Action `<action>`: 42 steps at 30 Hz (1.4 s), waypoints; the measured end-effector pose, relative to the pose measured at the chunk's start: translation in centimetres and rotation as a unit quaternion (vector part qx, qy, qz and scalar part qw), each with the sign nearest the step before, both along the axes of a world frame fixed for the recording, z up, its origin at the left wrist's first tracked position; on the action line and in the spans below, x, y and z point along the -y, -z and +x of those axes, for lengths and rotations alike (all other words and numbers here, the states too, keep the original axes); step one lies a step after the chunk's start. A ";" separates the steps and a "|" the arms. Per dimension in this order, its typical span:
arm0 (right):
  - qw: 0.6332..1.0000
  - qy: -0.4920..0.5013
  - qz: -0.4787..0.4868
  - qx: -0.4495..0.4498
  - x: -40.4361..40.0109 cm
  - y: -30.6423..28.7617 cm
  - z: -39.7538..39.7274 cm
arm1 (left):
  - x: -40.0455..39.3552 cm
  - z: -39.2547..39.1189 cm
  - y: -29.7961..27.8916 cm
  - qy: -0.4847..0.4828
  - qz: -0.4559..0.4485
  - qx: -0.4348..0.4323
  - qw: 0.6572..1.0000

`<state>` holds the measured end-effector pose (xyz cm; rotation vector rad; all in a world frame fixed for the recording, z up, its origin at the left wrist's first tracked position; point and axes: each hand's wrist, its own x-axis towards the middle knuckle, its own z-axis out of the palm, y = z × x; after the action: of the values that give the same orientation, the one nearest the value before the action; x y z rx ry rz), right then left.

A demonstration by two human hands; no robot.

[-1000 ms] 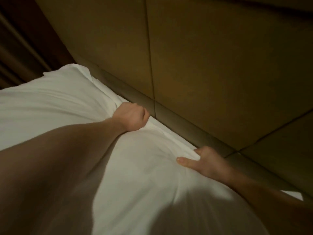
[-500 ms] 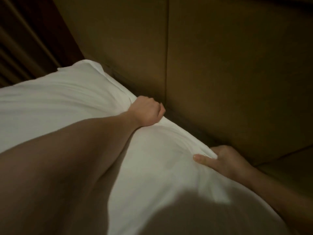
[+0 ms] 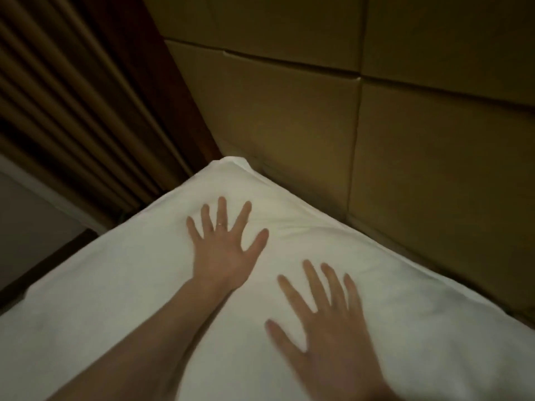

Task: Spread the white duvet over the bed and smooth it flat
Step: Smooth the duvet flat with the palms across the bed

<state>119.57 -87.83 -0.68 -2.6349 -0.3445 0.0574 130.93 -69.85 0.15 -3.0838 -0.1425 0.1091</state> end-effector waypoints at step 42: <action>0.969 -0.142 -0.196 -0.050 0.2 -0.2 -3.6 | 2.4 -23.5 1.6 -0.134 -0.195 0.023 0.971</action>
<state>115.93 -87.98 -0.43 -2.9311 -0.7400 0.3880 107.40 -72.23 -1.44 -3.4378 -0.6123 0.0864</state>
